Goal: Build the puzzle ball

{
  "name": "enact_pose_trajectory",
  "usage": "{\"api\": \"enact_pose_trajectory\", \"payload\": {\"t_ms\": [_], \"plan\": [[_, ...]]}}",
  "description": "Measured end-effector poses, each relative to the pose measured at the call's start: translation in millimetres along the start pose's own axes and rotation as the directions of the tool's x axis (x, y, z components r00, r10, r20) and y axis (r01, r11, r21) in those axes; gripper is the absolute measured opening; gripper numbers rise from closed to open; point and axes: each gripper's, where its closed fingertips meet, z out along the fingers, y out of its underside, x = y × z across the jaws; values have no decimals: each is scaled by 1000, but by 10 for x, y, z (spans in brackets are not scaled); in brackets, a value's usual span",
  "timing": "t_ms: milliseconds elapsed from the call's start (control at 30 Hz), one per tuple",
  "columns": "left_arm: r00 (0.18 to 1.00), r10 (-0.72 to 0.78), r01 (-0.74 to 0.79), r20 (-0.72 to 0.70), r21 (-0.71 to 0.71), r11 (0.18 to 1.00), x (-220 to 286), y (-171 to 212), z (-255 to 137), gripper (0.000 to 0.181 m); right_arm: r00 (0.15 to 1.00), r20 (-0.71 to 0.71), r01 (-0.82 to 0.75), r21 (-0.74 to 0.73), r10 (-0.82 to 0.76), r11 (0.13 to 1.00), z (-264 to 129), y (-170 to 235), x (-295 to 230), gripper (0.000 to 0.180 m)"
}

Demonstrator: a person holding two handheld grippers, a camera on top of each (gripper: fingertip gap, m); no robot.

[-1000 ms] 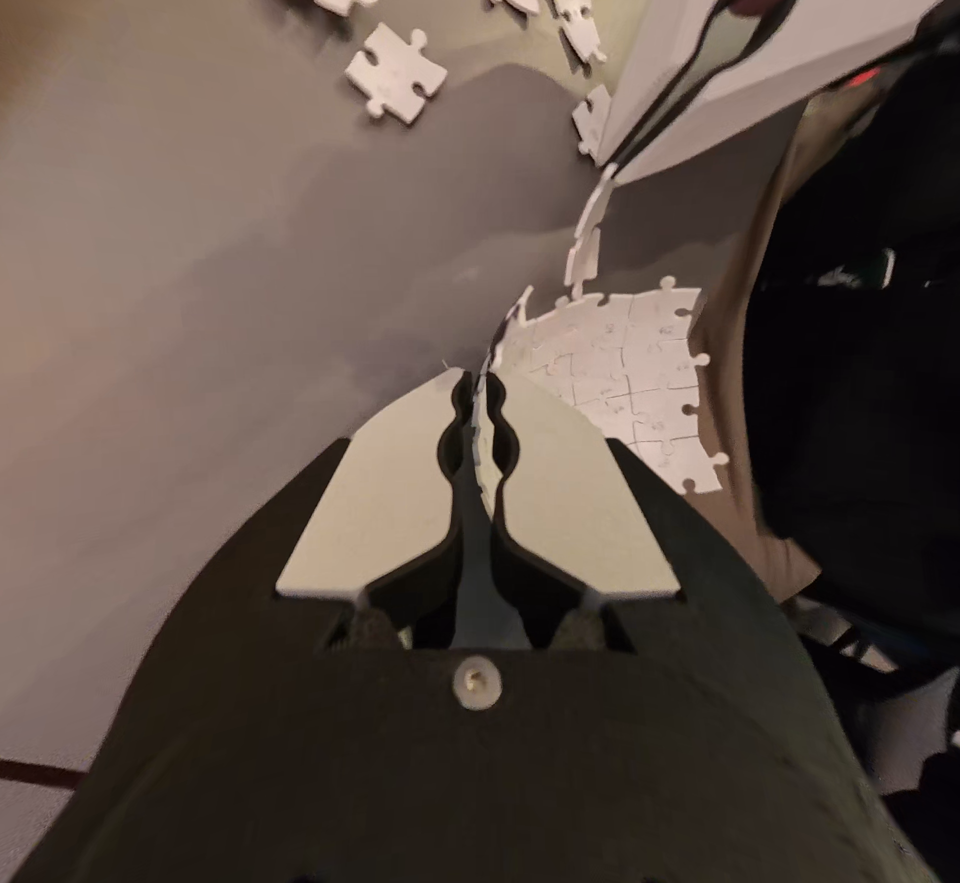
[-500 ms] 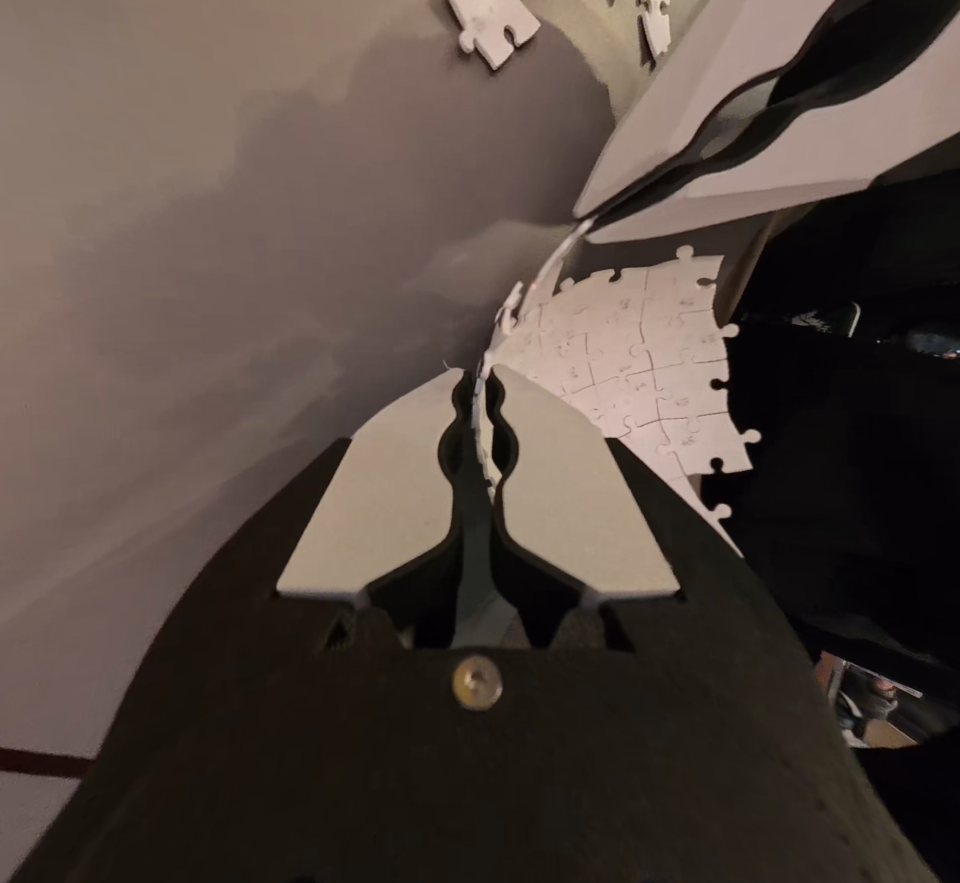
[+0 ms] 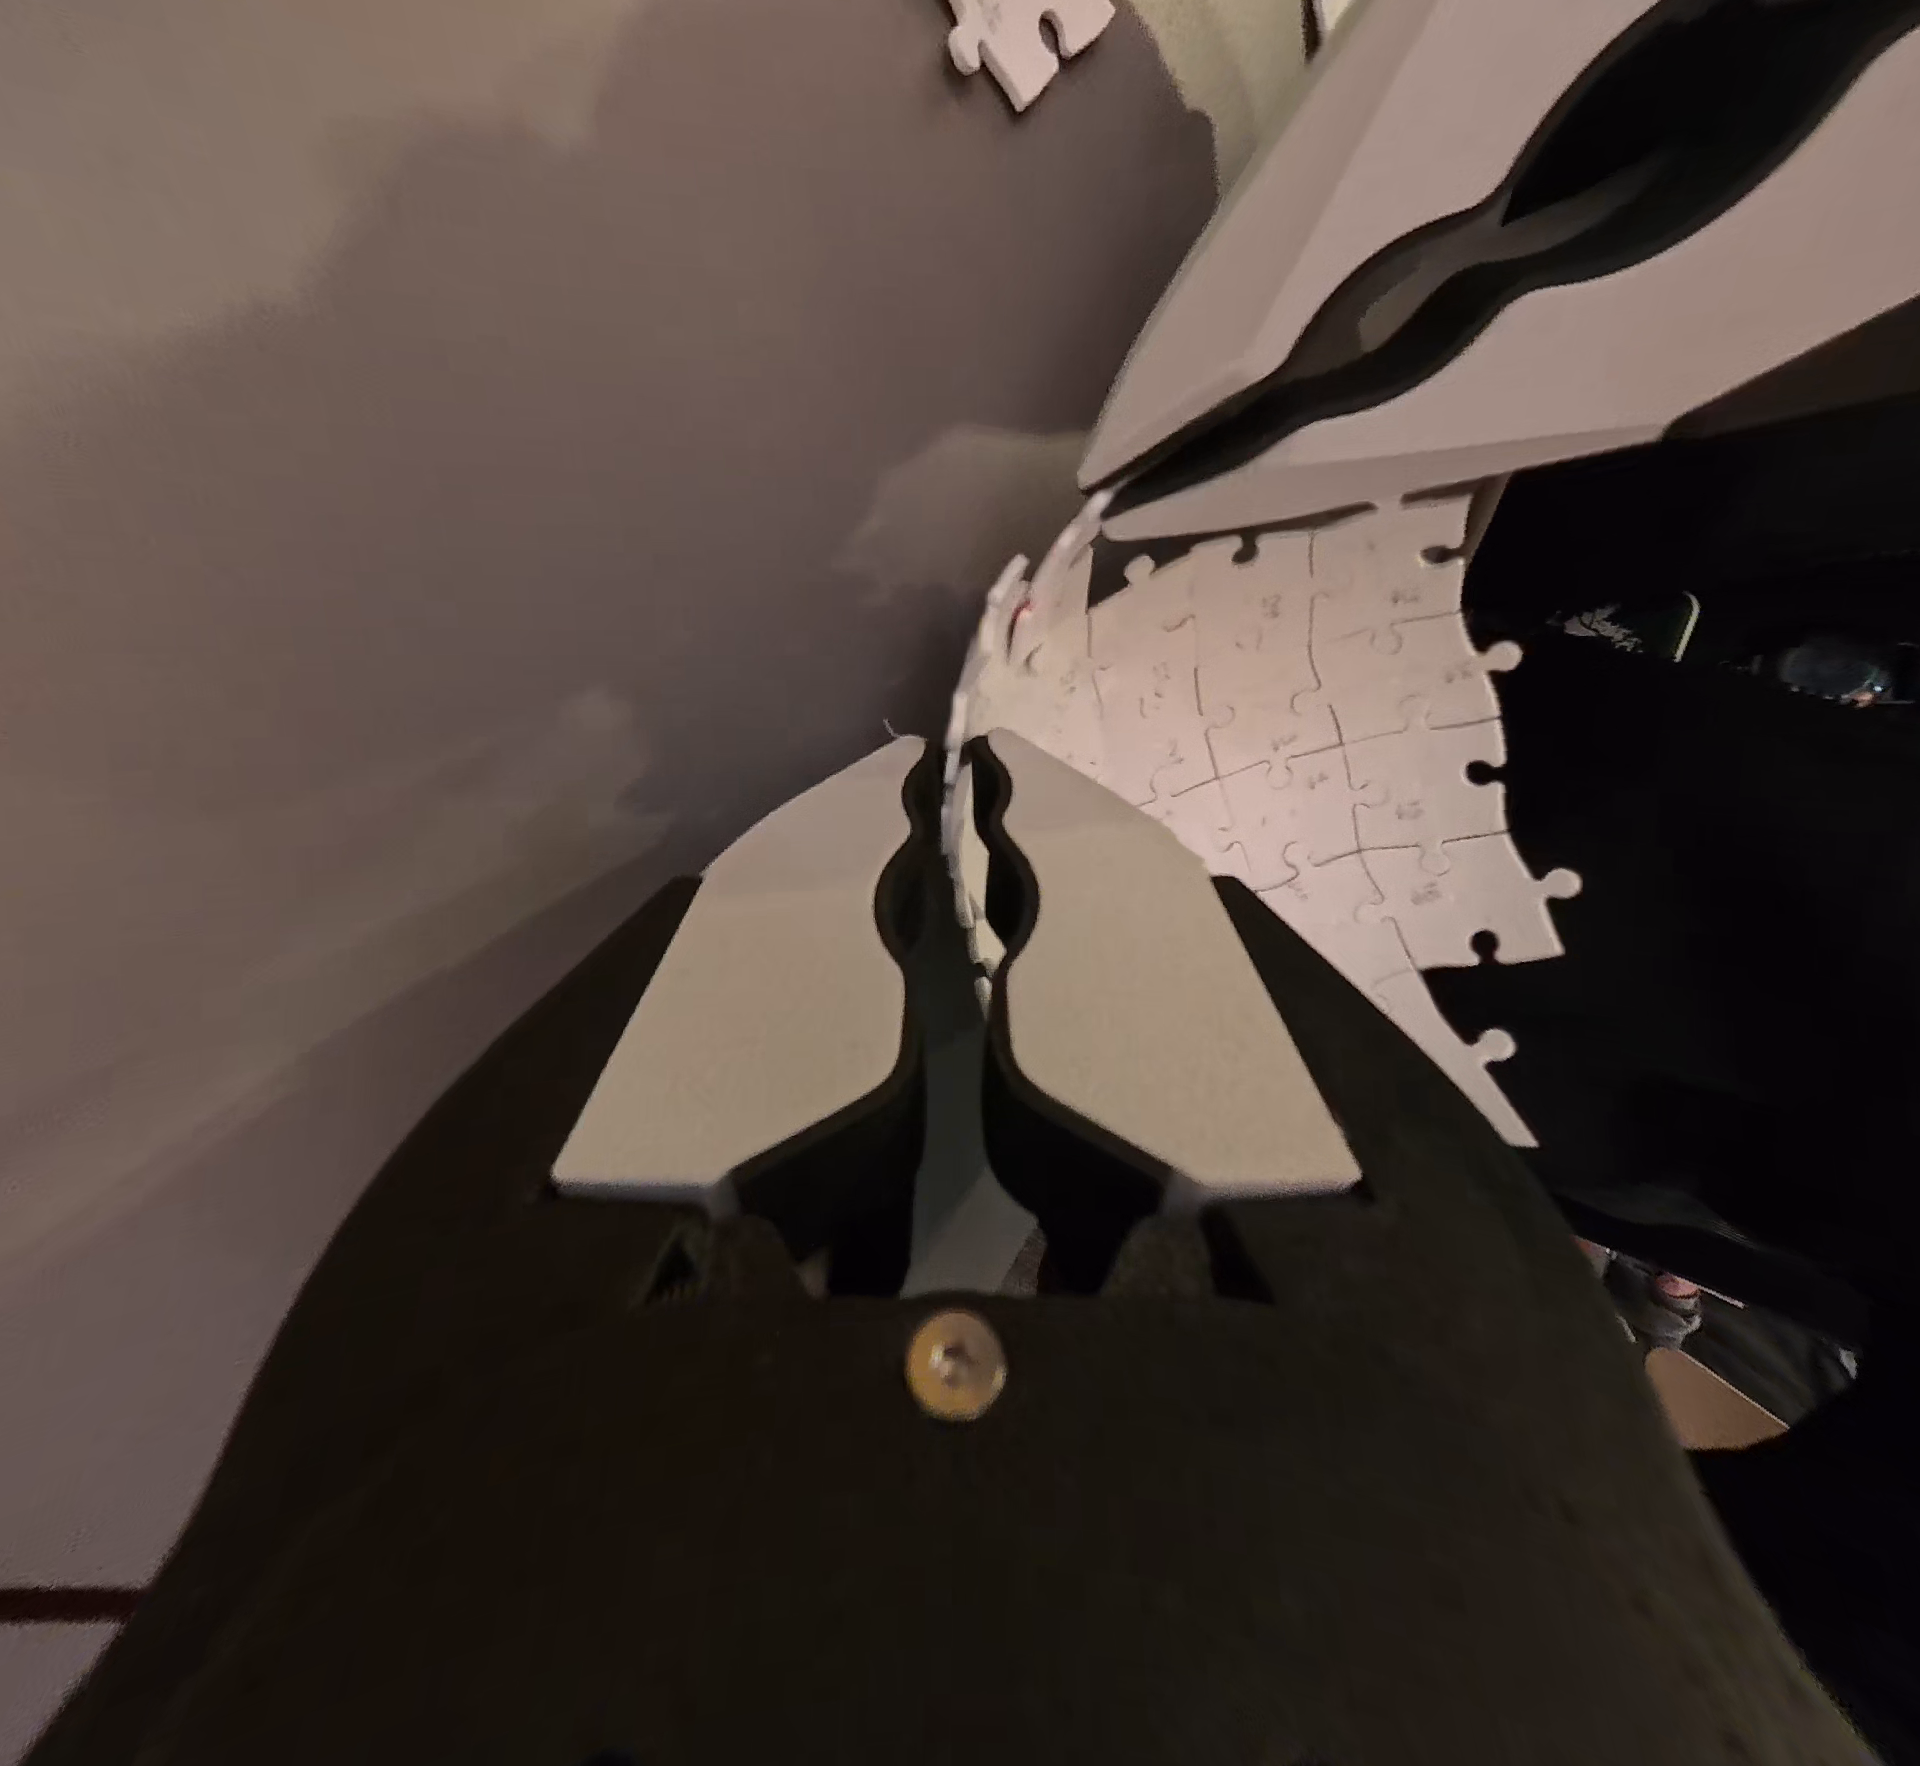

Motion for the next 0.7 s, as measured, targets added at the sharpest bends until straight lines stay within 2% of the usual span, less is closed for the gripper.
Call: {"api": "enact_pose_trajectory", "payload": {"t_ms": [700], "plan": [[999,42,-41,-30,29,999,35,-26,7,3,993,6,-115,10,115,993,12,65,26,6]]}}
